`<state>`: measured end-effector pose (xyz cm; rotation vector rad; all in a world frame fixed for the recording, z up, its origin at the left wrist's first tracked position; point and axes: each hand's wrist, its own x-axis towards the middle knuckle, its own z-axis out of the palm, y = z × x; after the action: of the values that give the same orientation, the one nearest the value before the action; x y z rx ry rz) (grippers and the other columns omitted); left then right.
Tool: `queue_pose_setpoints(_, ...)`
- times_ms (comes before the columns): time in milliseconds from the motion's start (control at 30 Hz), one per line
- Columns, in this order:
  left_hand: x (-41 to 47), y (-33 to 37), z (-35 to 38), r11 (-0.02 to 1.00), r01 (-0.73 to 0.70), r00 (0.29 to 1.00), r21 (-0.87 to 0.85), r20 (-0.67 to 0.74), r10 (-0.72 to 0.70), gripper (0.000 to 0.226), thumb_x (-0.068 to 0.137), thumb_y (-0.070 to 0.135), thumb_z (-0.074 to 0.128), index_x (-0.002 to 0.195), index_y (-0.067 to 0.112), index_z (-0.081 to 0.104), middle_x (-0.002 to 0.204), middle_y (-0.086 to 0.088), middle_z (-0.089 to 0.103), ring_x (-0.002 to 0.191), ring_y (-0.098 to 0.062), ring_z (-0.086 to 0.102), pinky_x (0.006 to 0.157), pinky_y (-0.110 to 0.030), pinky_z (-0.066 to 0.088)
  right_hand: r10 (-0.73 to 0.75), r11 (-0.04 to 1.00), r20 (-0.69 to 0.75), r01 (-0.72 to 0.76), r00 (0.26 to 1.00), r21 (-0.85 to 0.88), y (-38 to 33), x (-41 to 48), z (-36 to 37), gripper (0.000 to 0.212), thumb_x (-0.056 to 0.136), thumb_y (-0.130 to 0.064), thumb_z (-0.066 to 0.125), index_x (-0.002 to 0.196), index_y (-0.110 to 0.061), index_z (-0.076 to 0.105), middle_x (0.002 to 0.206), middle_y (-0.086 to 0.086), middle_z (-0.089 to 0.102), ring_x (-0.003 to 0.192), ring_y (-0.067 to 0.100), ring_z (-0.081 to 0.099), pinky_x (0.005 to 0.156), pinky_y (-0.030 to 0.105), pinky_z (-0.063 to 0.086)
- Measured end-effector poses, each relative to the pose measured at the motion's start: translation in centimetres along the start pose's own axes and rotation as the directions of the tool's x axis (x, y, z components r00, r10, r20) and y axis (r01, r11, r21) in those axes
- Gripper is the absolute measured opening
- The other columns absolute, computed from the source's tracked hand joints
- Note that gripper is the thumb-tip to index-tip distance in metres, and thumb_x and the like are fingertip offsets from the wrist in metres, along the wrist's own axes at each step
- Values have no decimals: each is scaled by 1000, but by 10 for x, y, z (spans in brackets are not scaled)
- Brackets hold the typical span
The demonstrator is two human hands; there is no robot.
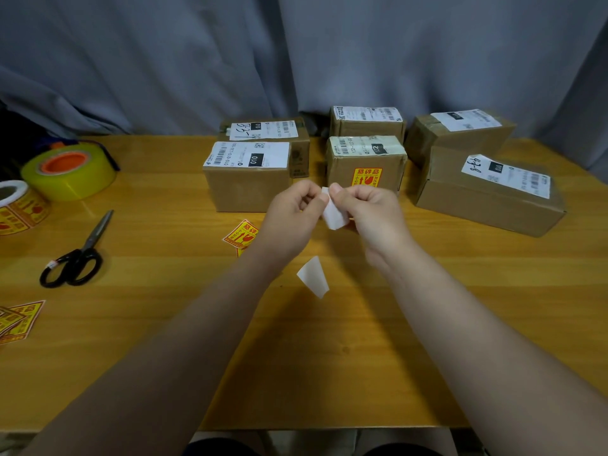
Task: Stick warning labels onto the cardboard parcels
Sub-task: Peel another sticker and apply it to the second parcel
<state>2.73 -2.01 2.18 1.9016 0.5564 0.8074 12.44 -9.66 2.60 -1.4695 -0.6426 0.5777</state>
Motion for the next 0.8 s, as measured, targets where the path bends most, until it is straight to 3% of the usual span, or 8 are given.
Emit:
queue_pose_setpoints(100,-2,2,1,989,76,997,-127,-15,-79,20,95,13,49,86,-4,55,69,-2,49,56,0,43,54,-9,36,142,982,-87,-128,986,141,-3,0,6,27,86,-21,67,62,-11,61,65,5,63,67,18,58,66,30,49)
queue_pose_setpoints(167,-2,0,3,970,120,992,-210,-22,-127,18,95,12,49,82,3,56,68,5,54,56,5,47,59,-11,39,178,963,-135,-145,975,225,-5,0,8,27,87,-19,66,61,-12,61,65,5,64,67,19,59,65,30,49)
queue_pose_setpoints(300,-1,-7,8,898,220,967,-381,-37,-253,23,95,16,49,73,17,57,69,9,61,65,-3,53,67,-23,42,177,949,-233,-102,956,300,-1,1,16,28,89,-20,64,63,-11,60,66,5,62,70,19,57,70,34,50)
queue_pose_setpoints(367,3,-9,8,863,250,959,-440,-8,-282,25,97,21,46,76,17,60,69,7,63,67,-6,56,67,-24,43,104,971,-271,-39,957,236,3,3,17,31,91,-22,62,62,-11,58,63,4,56,66,17,52,67,33,47)
queue_pose_setpoints(500,11,-5,5,887,350,936,-302,69,-346,48,94,55,34,88,16,62,76,1,68,71,-10,63,65,-23,46,-100,994,-279,105,955,3,7,6,12,32,91,-23,60,61,-11,58,58,0,52,59,11,46,60,25,41)
queue_pose_setpoints(633,7,-2,5,965,197,980,-176,40,-193,20,94,33,51,82,18,58,71,6,63,63,0,56,64,-19,43,-138,990,-256,128,957,-55,8,5,13,30,91,-23,60,66,-7,61,60,2,55,58,11,48,57,23,42)
queue_pose_setpoints(700,8,-3,5,970,159,987,-185,26,-157,19,96,26,50,81,18,58,67,7,62,56,4,53,62,-19,42,-78,997,-256,81,964,3,6,5,13,31,91,-23,60,65,-7,57,61,5,53,60,13,48,59,23,42)
queue_pose_setpoints(800,10,-4,6,971,137,990,-195,-7,-141,21,97,23,48,78,15,55,63,7,61,54,2,54,60,-21,42,67,986,-230,-29,971,165,3,4,13,28,91,-22,60,72,-2,60,70,13,54,68,22,51,68,33,47)
